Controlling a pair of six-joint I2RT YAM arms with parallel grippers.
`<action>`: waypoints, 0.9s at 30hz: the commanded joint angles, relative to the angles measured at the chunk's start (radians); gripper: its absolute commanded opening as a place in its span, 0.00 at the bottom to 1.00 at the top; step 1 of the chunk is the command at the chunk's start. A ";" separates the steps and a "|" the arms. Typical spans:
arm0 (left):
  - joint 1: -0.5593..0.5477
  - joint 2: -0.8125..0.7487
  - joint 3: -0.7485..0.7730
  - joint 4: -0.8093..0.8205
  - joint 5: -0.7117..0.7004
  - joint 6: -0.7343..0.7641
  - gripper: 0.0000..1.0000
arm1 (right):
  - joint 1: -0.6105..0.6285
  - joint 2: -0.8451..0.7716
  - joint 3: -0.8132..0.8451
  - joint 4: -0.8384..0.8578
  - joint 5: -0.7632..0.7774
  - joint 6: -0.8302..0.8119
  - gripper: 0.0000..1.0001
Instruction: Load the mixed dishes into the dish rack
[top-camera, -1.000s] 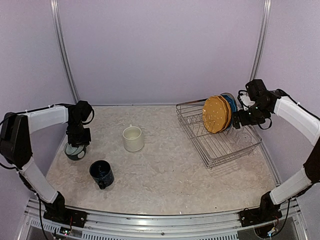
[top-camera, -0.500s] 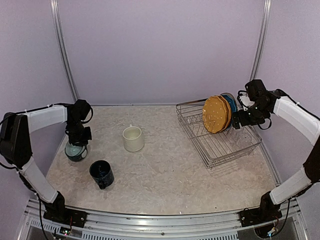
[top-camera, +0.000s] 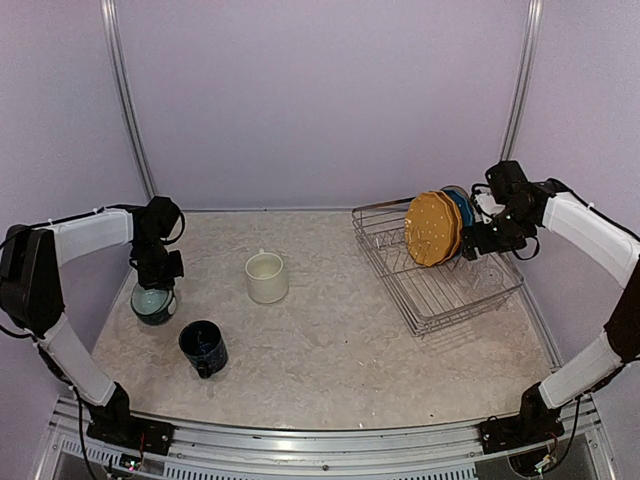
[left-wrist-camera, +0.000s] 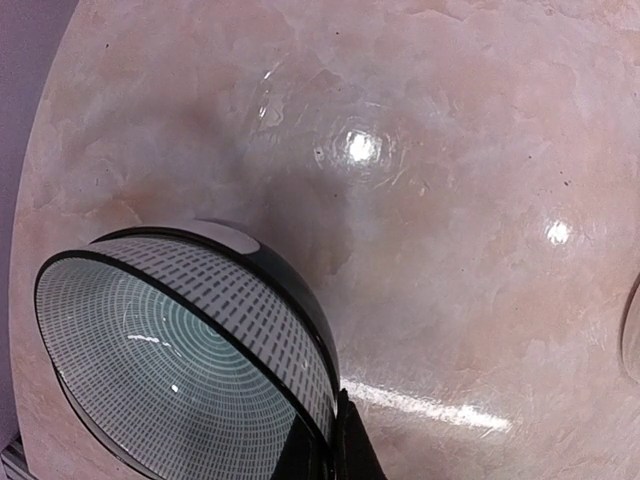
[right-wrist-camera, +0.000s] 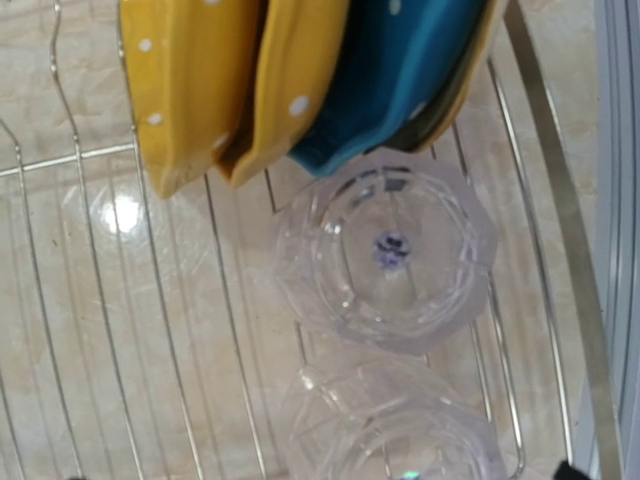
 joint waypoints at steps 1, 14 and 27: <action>-0.001 -0.021 0.035 0.011 0.041 0.010 0.00 | 0.019 0.012 0.036 -0.016 0.009 0.003 0.99; -0.105 -0.203 0.122 -0.060 -0.097 0.001 0.00 | 0.110 0.006 0.124 0.001 0.065 -0.004 0.99; -0.258 -0.340 0.023 0.536 0.368 -0.287 0.00 | 0.475 -0.025 0.080 0.523 -0.193 0.112 1.00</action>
